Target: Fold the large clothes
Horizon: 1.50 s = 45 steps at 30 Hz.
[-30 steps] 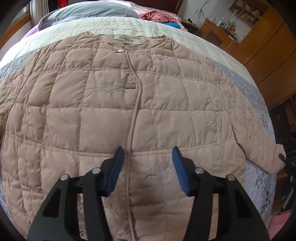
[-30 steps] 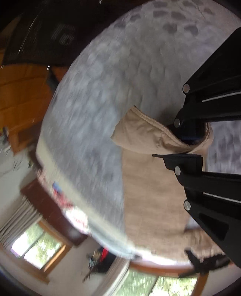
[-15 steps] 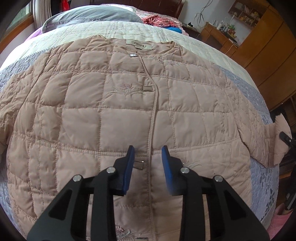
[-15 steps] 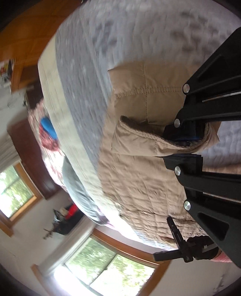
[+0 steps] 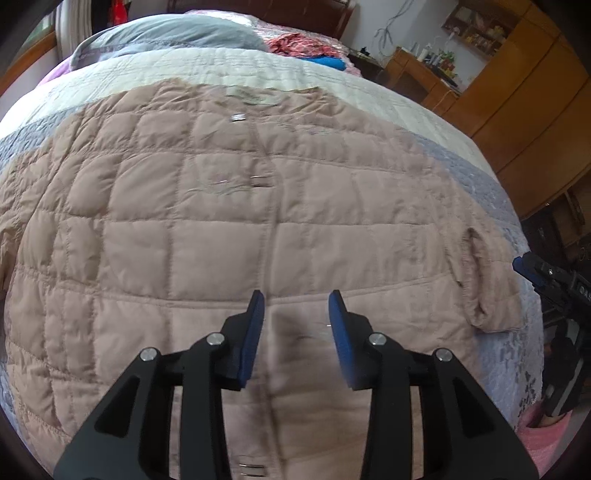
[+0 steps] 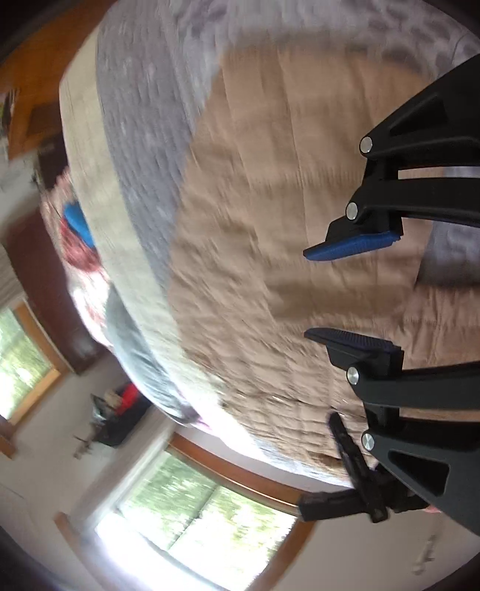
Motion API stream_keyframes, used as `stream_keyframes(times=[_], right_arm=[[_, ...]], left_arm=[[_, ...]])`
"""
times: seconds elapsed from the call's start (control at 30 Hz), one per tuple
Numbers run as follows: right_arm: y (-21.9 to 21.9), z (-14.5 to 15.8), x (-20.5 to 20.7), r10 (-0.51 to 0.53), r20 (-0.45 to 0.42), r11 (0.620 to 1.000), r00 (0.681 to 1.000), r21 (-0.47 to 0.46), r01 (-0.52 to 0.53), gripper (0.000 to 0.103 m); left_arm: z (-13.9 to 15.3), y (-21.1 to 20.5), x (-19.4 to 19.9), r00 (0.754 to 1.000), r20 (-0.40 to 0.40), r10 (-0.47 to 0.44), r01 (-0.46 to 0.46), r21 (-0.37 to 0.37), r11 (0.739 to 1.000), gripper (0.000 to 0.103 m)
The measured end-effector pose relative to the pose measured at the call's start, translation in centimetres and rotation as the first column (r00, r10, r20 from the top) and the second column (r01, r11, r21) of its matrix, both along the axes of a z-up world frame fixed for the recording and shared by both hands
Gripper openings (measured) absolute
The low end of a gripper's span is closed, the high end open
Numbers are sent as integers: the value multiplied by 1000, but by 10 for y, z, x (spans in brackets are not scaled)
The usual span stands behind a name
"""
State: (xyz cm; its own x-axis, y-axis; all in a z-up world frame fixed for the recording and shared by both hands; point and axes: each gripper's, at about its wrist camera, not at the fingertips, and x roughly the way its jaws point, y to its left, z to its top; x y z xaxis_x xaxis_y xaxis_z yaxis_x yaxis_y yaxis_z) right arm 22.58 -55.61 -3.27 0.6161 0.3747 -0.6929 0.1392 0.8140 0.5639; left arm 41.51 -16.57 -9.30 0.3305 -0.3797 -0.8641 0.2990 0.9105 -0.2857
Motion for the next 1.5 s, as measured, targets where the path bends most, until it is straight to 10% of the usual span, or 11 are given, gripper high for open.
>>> stream_keyframes(times=[0.17,0.47,0.7,1.5], right_arm=[[-70,-3,-35,-274,-77,951,959,-168,259,39],[-113,-38,-67,-328,-182,931,927,-226,285,39],[-102,-56,-63,-297,-231,933,927,-278,230,39],[19,-36,14,66,-139,997,988,-17,-69,39]], left_arm=[[12,-53,-11,994,-16,-112,110,-88,990,43],[-7,-167,-25,969,-53,-243,236,-105,966,56],[-18,-188,-30,967,-45,-252,249,-56,967,13],[54,63,20,976,176,128,-128,-9,992,3]])
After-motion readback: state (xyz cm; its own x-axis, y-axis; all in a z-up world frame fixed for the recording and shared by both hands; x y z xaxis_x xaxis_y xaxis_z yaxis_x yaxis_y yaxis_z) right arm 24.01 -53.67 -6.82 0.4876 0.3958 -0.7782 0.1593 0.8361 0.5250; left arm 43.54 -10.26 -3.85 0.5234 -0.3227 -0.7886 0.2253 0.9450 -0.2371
